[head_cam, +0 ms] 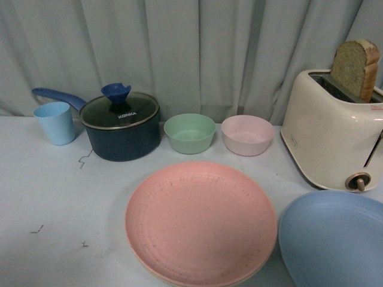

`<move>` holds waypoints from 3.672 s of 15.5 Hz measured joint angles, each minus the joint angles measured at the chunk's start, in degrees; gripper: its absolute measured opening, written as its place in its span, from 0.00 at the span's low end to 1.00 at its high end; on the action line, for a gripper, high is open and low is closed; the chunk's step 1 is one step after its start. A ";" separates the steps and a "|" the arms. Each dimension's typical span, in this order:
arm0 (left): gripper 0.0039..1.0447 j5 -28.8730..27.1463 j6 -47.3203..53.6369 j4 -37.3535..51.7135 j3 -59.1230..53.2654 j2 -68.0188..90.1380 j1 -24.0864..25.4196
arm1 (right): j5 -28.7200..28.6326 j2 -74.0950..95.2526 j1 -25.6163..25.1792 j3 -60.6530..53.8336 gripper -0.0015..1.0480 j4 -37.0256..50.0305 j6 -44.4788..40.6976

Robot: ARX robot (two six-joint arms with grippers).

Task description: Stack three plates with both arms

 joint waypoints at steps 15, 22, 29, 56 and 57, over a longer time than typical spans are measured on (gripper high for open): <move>0.94 0.00 0.00 0.00 0.00 0.00 0.00 | 14.60 27.71 17.11 11.30 0.94 -19.15 0.13; 0.94 0.00 0.00 0.00 0.00 0.00 0.00 | 13.62 27.52 15.45 10.45 0.06 -17.66 -0.39; 0.94 0.00 -0.02 0.02 0.00 0.00 0.00 | 12.07 26.45 14.67 9.57 0.02 -17.42 -0.59; 0.94 0.00 0.00 0.02 0.00 0.00 0.00 | 16.26 31.17 47.04 34.99 0.02 -36.37 20.52; 0.94 0.00 -0.02 0.00 0.00 0.00 0.00 | 16.74 31.45 47.50 35.01 0.02 -36.76 20.50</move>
